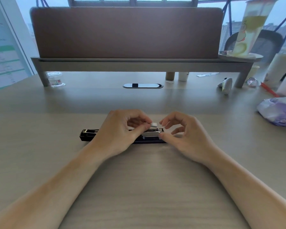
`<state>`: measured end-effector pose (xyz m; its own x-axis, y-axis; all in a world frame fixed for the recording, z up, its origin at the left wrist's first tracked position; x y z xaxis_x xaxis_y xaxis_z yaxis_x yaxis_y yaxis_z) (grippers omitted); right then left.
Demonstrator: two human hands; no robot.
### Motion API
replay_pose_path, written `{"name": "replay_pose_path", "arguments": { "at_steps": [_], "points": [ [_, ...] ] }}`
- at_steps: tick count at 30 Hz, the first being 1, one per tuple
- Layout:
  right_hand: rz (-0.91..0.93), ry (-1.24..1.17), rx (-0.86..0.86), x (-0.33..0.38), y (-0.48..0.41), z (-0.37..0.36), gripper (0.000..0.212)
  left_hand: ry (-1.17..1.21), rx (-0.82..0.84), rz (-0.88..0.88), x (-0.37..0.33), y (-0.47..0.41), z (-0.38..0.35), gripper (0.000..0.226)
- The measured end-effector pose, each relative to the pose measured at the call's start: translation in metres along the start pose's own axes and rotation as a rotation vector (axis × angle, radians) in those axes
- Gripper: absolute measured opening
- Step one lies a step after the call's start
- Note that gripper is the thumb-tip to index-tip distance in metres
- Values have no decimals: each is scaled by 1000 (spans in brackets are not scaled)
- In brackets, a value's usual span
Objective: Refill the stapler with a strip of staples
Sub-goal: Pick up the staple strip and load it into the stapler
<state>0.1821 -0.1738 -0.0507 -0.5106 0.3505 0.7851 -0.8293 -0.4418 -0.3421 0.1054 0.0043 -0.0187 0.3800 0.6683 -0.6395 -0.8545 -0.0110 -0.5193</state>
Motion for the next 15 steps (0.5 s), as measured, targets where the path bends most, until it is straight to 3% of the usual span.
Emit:
{"name": "replay_pose_path", "arguments": {
  "at_steps": [8, 15],
  "points": [
    [41, 87, 43, -1, 2, -4, 10, -91, 25, -52, -4, 2, -2, 9],
    [56, 87, -22, 4, 4, 1, 9, -119, 43, -71, -5, 3, -3, 9]
  ]
}}
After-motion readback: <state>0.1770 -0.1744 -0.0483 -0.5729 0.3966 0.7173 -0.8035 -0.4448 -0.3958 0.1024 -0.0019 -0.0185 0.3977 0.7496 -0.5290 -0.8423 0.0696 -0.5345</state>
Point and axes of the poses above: each hand's wrist, its own y-axis away from the middle knuckle, its own z-axis out of the back of the hand, x = y × z, the point moved 7 cm from there along -y, towards the middle knuckle, and after that the axes turned 5 degrees about -z, right-handed, at the moved point
